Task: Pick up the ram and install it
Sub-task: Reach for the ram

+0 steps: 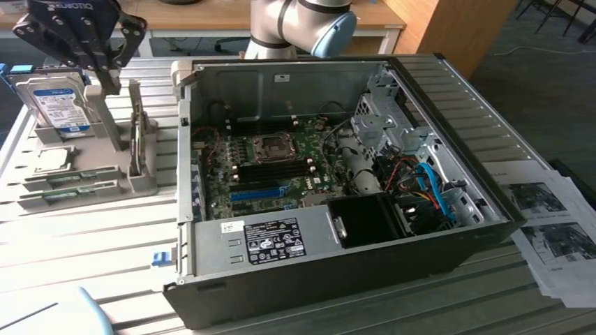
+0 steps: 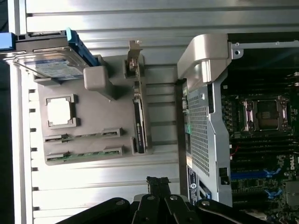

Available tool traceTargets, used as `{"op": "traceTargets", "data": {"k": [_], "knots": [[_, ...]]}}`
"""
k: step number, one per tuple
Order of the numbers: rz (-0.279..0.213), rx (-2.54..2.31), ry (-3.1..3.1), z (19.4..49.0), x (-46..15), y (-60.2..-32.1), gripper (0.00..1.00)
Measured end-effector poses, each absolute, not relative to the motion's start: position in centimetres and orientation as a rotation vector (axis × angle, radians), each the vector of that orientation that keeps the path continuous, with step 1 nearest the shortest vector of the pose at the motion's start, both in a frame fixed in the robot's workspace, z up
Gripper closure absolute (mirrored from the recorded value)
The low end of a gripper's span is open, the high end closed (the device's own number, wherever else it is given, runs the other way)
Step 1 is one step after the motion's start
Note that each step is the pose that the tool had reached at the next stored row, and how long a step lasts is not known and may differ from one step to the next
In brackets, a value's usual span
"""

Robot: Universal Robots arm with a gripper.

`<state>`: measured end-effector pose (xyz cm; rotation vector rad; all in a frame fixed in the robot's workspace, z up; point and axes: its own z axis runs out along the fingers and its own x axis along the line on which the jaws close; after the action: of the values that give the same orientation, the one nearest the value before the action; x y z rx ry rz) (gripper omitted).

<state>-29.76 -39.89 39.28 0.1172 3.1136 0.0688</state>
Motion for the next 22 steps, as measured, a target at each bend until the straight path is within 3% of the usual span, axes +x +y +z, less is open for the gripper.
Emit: {"op": "traceTargets", "data": {"k": [22], "knots": [[0.069, 0.117, 3.114, 39.3, -36.5, -39.9, 0.91]]}}
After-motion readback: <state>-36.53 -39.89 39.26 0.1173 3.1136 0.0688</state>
